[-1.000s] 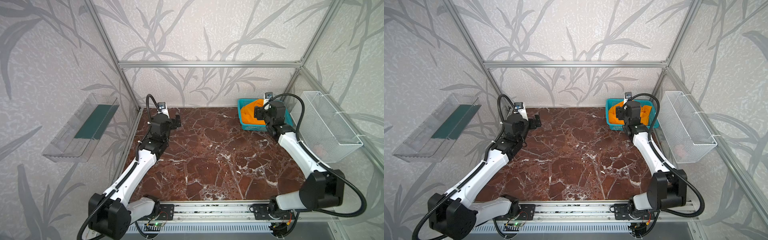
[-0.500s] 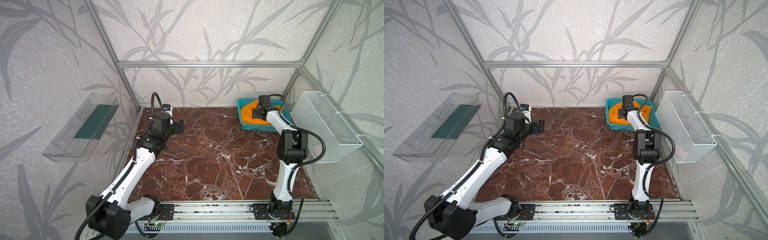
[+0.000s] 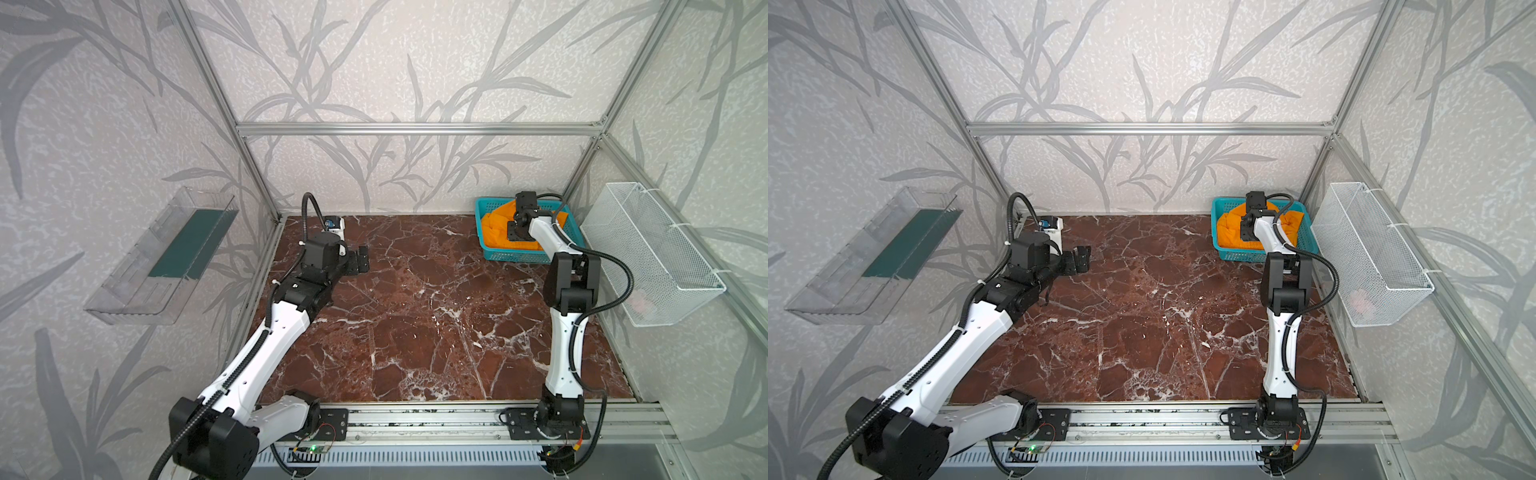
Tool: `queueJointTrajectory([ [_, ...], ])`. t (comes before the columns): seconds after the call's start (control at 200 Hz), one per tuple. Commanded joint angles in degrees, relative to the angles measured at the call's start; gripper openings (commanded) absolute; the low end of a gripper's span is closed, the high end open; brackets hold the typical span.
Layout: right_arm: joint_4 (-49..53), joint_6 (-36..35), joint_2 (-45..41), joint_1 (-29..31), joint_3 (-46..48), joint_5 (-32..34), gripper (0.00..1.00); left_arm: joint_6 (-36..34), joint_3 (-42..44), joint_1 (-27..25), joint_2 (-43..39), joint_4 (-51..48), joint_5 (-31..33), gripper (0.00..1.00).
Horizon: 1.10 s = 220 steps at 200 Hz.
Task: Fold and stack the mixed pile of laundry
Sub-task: 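Reach the right gripper into the teal basket and grasp the orange pants, then lay the orange pants on the table while the left gripper reaches toward them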
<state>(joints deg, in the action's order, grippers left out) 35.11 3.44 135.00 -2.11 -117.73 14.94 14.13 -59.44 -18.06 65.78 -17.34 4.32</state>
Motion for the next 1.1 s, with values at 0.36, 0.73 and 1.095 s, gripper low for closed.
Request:
queueJointTrajectory([
  [0.36,-0.57,-2.45,-10.94,-0.01,1.87,-7.56,0.00,2.86,2.02,-0.22,-0.34,2.40,-0.28,0.99],
  [0.73,1.99,-2.66,-31.38,3.52,-5.67,-25.47,0.00,4.59,3.22,-0.13,0.67,4.39,1.52,0.99],
  [1.095,15.41,-9.89,-31.52,26.19,-34.60,-28.88,0.00,5.43,3.04,0.25,-1.43,4.31,2.14,0.99],
])
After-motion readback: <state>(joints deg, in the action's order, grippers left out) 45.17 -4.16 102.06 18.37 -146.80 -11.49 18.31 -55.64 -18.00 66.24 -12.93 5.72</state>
